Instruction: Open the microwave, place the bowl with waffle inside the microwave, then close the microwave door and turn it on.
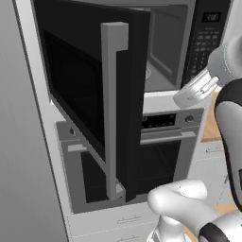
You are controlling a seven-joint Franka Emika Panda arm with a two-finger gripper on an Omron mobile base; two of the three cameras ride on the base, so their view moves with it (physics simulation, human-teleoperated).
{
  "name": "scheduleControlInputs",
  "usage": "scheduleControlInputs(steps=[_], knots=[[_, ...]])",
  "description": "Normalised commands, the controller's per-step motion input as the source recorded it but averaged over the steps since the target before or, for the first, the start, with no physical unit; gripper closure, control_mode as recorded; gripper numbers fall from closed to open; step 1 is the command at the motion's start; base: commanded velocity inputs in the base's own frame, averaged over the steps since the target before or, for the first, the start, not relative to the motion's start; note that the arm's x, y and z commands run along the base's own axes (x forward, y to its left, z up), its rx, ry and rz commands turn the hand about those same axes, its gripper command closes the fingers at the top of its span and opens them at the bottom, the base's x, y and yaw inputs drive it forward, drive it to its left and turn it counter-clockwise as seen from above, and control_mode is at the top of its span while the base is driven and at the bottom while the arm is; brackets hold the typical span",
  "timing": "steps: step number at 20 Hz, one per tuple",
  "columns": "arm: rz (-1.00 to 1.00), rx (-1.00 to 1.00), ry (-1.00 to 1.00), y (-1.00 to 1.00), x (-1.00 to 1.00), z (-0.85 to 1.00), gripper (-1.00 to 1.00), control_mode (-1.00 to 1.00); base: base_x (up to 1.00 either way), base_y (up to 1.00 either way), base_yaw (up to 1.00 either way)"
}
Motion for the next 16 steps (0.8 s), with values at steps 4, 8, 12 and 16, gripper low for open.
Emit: scheduleControlInputs(steps=[4,8,12,16], knots=[[0.5,-0.54,-0.4,0.09,-0.27,-0.53,-1.0,-1.0,0.0,0.0,0.0],[0.32,-0.46,-0.35,0.26,-0.11,-0.3,-1.0,-1.0,0.0,0.0,0.0],[0.19,-0.37,-0.11,0.23,-0.16,0.0,-1.0,-1.0,0.0,0.0,0.0],[0.0,-0.32,0.0,0.76,0.0,0.0,-1.0,-1.0,0.0,0.0,0.0]])
